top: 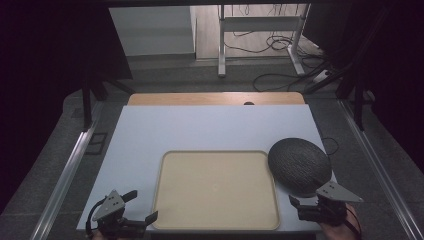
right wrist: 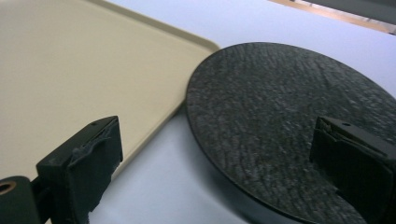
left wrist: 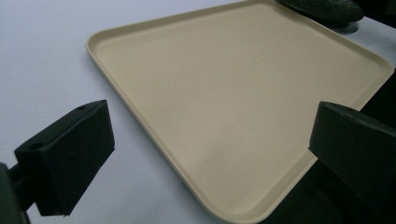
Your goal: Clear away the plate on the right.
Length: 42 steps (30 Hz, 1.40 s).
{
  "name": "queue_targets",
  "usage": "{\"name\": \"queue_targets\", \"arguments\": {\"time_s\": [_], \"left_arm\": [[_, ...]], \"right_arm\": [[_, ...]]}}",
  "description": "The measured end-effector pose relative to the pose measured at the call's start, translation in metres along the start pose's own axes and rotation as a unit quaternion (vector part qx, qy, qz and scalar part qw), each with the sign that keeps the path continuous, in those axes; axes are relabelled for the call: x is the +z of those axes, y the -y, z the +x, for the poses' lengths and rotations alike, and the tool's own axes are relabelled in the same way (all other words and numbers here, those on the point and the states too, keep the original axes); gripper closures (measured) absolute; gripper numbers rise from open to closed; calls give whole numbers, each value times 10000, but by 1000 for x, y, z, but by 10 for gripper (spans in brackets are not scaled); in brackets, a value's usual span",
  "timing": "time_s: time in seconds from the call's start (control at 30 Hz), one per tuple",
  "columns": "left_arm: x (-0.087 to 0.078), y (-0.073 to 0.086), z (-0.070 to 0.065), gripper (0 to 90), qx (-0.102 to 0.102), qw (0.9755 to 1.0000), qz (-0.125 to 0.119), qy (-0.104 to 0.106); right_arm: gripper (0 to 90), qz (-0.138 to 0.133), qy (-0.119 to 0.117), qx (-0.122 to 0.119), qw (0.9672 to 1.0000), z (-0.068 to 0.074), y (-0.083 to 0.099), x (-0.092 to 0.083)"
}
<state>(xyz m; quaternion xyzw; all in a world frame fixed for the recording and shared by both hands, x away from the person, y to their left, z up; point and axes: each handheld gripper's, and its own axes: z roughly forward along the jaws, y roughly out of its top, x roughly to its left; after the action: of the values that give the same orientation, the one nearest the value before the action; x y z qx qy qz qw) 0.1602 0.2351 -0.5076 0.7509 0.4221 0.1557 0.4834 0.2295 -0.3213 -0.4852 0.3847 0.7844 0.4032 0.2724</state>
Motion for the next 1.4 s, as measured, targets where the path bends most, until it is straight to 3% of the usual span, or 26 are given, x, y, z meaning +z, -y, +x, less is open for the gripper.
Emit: {"name": "queue_targets", "arguments": {"time_s": [0.27,0.47,0.67,1.0,1.2,1.23,1.27,1.4], "left_arm": [[0,0,0,0,4,10000,15,-1],[0,0,0,0,8,10000,22,0],[0,0,0,0,18,10000,28,1],[0,0,0,0,29,10000,33,-9],[0,0,0,0,30,10000,39,-7],[0,0,0,0,30,10000,39,-7],[1,0,0,0,34,10000,46,-5],[1,0,0,0,37,10000,53,-6]], "right_arm": [[0,68,265,-74,9996,0,-4,3],[15,374,515,-513,9967,6,-5,11],[75,582,800,-1021,9898,11,-5,15],[180,952,1012,-1818,9735,19,-6,21],[222,1187,1165,-2340,9579,24,-4,25],[222,1187,1165,-2340,9579,24,-4,25],[236,1245,1212,-2485,9529,25,-3,27],[254,1330,1270,-2684,9456,25,-2,31]]}}
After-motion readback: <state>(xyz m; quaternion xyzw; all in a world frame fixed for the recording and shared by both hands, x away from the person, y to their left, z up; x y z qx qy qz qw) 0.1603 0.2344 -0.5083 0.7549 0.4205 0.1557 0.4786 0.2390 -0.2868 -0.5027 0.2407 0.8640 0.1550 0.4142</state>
